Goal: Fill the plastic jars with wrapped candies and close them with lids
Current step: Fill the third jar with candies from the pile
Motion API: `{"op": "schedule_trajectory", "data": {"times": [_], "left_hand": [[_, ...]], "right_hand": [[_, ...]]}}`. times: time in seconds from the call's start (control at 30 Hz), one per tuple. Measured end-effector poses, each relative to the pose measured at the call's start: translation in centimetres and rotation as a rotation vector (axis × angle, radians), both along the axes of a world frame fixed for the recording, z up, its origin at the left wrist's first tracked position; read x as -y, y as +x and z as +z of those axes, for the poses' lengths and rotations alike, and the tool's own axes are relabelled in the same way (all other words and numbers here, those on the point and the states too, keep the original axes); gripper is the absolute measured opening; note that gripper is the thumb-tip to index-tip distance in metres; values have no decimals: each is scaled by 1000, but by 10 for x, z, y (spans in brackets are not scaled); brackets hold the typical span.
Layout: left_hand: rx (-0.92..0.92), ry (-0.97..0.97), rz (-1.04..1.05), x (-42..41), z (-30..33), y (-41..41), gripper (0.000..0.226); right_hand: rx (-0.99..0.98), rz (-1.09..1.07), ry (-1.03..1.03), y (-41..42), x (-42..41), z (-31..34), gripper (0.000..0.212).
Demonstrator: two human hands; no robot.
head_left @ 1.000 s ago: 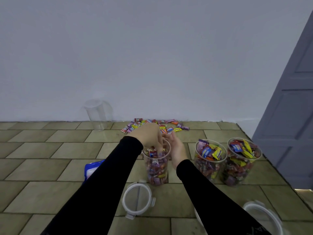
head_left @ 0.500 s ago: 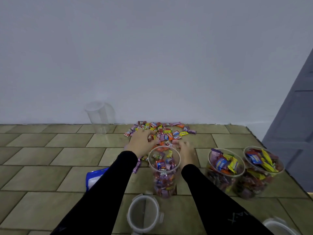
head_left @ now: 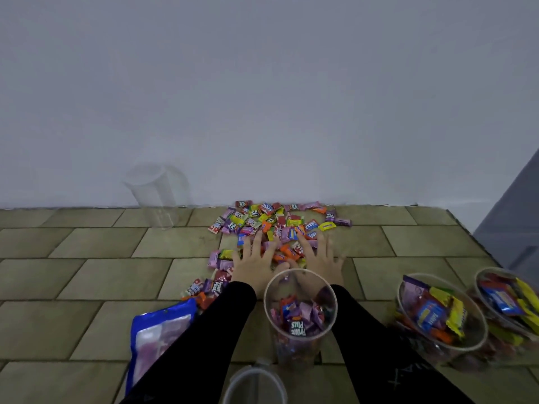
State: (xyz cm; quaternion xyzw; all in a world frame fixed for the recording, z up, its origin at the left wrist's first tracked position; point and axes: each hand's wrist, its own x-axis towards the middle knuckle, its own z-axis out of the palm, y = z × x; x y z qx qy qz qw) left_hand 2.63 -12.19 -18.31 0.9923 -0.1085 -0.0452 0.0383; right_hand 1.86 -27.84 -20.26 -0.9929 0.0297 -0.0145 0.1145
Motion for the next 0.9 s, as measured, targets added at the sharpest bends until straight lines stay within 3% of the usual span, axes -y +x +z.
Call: {"op": "schedule_trajectory", "data": {"times": [0.43, 0.57, 0.67, 0.9], "left_hand": [[40, -235, 79, 12, -11, 38, 59], [35, -275, 75, 14, -13, 43, 55], [13, -310, 71, 15, -11, 42, 50], [-64, -347, 51, 18, 1, 43, 41]], "right_hand": [[107, -63, -3, 38, -7, -7, 56], [245, -72, 86, 36, -5, -11, 36], [341, -52, 171, 35, -6, -13, 34], [265, -44, 357, 34, -5, -11, 26]]}}
